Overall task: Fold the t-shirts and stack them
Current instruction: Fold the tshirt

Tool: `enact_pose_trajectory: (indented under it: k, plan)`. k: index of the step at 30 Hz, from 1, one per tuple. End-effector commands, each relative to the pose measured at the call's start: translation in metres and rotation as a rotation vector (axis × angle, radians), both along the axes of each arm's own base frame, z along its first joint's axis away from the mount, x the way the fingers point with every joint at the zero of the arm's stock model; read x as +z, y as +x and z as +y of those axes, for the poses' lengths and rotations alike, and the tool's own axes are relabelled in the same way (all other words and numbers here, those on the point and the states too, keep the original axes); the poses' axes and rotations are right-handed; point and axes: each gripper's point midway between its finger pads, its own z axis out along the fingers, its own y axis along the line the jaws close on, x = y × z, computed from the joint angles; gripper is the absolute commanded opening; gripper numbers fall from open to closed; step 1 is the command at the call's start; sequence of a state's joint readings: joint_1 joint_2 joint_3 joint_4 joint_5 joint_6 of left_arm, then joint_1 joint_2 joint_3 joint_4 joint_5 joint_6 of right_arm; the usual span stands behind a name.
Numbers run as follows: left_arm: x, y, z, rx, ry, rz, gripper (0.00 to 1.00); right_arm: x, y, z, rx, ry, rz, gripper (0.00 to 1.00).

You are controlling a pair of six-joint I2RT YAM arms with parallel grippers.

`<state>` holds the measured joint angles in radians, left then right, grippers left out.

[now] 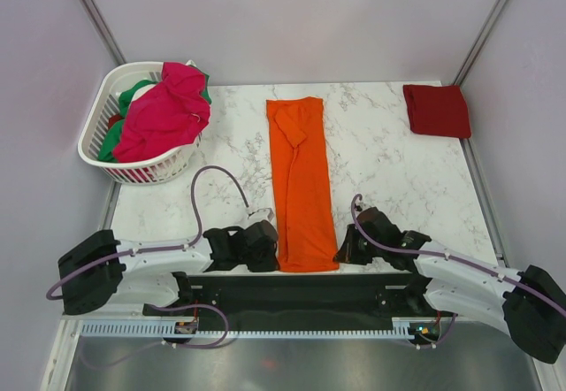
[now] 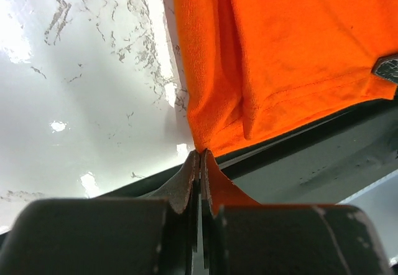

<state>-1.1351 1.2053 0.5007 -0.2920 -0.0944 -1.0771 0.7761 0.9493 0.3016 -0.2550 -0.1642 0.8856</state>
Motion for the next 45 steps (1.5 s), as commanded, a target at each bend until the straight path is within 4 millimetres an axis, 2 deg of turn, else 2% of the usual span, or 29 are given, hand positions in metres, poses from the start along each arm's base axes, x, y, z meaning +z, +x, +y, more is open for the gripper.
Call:
enact_pose_trajectory:
  k: [1, 3, 5, 6, 7, 9, 10, 12, 13, 15, 17, 21, 22, 23, 24, 26, 27, 29, 30, 32, 33, 35, 36, 39, 41, 42, 44, 45]
  plan:
    - [0.023, 0.003, -0.008, 0.044, -0.064, -0.012, 0.02, 0.01, -0.001, 0.003, 0.022, 0.009, -0.004, 0.0]
    - [0.03, 0.004, -0.005, 0.05, -0.047, -0.013, 0.02, 0.021, 0.003, 0.005, 0.021, 0.017, -0.023, 0.0]
    - [0.048, 0.008, -0.012, 0.041, -0.065, -0.03, 0.02, 0.04, 0.014, 0.006, -0.001, 0.011, -0.066, 0.0]
    - [0.051, 0.007, -0.01, 0.029, -0.043, -0.031, 0.02, 0.047, 0.018, 0.006, -0.003, -0.001, -0.086, 0.0]
    - [0.066, 0.011, -0.017, 0.024, -0.064, -0.048, 0.02, 0.061, 0.025, 0.008, -0.003, -0.004, -0.111, 0.0]
    - [0.078, 0.017, -0.017, 0.03, -0.049, -0.073, 0.02, 0.07, 0.034, 0.008, -0.01, -0.032, -0.136, 0.0]
    - [0.089, 0.02, -0.017, 0.036, -0.04, -0.082, 0.02, 0.084, 0.041, 0.011, -0.002, -0.032, -0.169, 0.0]
    - [0.093, 0.028, -0.012, 0.061, 0.009, -0.108, 0.02, 0.088, 0.052, 0.01, -0.005, -0.087, -0.196, 0.0]
    - [0.099, 0.032, -0.01, 0.067, 0.028, -0.117, 0.02, 0.102, 0.062, 0.01, -0.006, -0.11, -0.231, 0.0]
    - [0.101, 0.043, -0.006, 0.084, 0.071, -0.137, 0.02, 0.103, 0.072, 0.011, -0.002, -0.155, -0.245, 0.0]
    - [0.113, 0.054, -0.006, 0.096, 0.073, -0.153, 0.02, 0.111, 0.086, 0.013, 0.003, -0.189, -0.271, 0.0]
    - [0.128, 0.088, 0.005, 0.111, 0.087, -0.193, 0.02, 0.12, 0.117, 0.012, -0.014, -0.234, -0.304, 0.0]
    - [0.132, 0.096, 0.003, 0.114, 0.088, -0.198, 0.02, 0.13, 0.126, 0.014, -0.02, -0.229, -0.325, 0.0]
    - [0.134, 0.101, 0.004, 0.11, 0.092, -0.201, 0.02, 0.125, 0.133, 0.013, -0.023, -0.253, -0.315, 0.0]
    - [0.142, 0.114, 0.006, 0.111, 0.094, -0.224, 0.02, 0.133, 0.145, 0.011, -0.032, -0.255, -0.337, 0.0]
    - [0.139, 0.129, 0.008, 0.105, 0.124, -0.225, 0.02, 0.13, 0.158, 0.01, -0.029, -0.278, -0.333, 0.0]
    - [0.146, 0.137, 0.005, 0.106, 0.118, -0.238, 0.02, 0.132, 0.167, 0.007, -0.043, -0.28, -0.333, 0.0]
    - [0.142, 0.149, 0.004, 0.113, 0.139, -0.228, 0.02, 0.136, 0.181, 0.011, -0.046, -0.28, -0.34, 0.0]
    - [0.149, 0.157, 0.001, 0.107, 0.134, -0.248, 0.02, 0.142, 0.191, 0.013, -0.044, -0.272, -0.356, 0.0]
    - [0.145, 0.171, 0.003, 0.109, 0.16, -0.247, 0.02, 0.134, 0.201, 0.014, -0.039, -0.284, -0.335, 0.0]
    - [0.153, 0.179, 0.0, 0.123, 0.148, -0.258, 0.02, 0.139, 0.21, 0.014, -0.047, -0.278, -0.345, 0.0]
    - [0.146, 0.195, 0.004, 0.117, 0.181, -0.256, 0.02, 0.131, 0.219, 0.016, -0.042, -0.288, -0.326, 0.0]
    - [0.152, 0.203, 0.002, 0.12, 0.177, -0.268, 0.02, 0.127, 0.227, 0.018, -0.038, -0.288, -0.315, 0.0]
    - [0.149, 0.226, 0.002, 0.12, 0.202, -0.272, 0.02, 0.128, 0.242, 0.019, -0.045, -0.282, -0.317, 0.0]
    - [0.147, 0.239, 0.005, 0.124, 0.207, -0.268, 0.02, 0.118, 0.25, 0.02, -0.04, -0.298, -0.3, 0.0]
    - [0.147, 0.247, 0.003, 0.123, 0.209, -0.269, 0.02, 0.122, 0.258, 0.02, -0.048, -0.29, -0.308, 0.0]
    - [0.142, 0.261, 0.005, 0.127, 0.222, -0.263, 0.02, 0.11, 0.27, 0.021, -0.045, -0.3, -0.285, 0.0]
    - [0.138, 0.266, 0.006, 0.126, 0.23, -0.258, 0.02, 0.116, 0.273, 0.022, -0.045, -0.292, -0.299, 0.0]
